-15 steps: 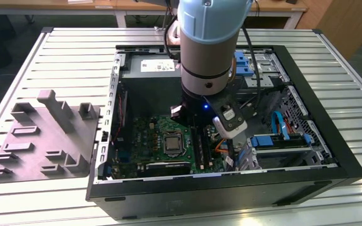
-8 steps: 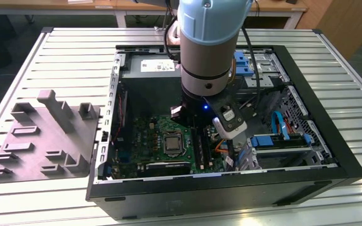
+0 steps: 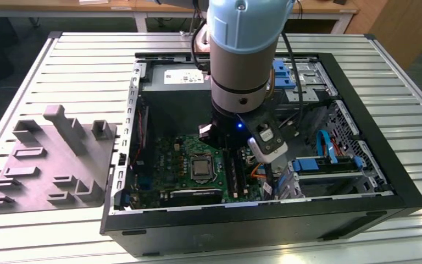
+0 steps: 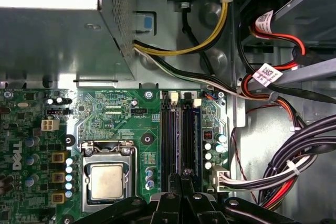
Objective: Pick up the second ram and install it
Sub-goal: 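Insert the second ram into the second slot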
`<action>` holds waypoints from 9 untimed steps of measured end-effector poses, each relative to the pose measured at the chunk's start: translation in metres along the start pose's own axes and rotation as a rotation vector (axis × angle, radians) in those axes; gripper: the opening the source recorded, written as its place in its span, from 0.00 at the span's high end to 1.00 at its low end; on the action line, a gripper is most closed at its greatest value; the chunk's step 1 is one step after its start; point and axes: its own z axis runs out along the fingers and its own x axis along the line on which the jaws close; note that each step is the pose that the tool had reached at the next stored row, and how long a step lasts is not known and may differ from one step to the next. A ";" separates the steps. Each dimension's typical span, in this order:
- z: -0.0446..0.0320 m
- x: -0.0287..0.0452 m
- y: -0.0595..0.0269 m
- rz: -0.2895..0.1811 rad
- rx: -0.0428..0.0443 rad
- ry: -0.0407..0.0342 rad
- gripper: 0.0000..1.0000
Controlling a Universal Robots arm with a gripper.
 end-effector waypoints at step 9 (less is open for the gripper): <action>0.0012 0.0003 -0.0001 0.000 0.0005 0.0002 0.88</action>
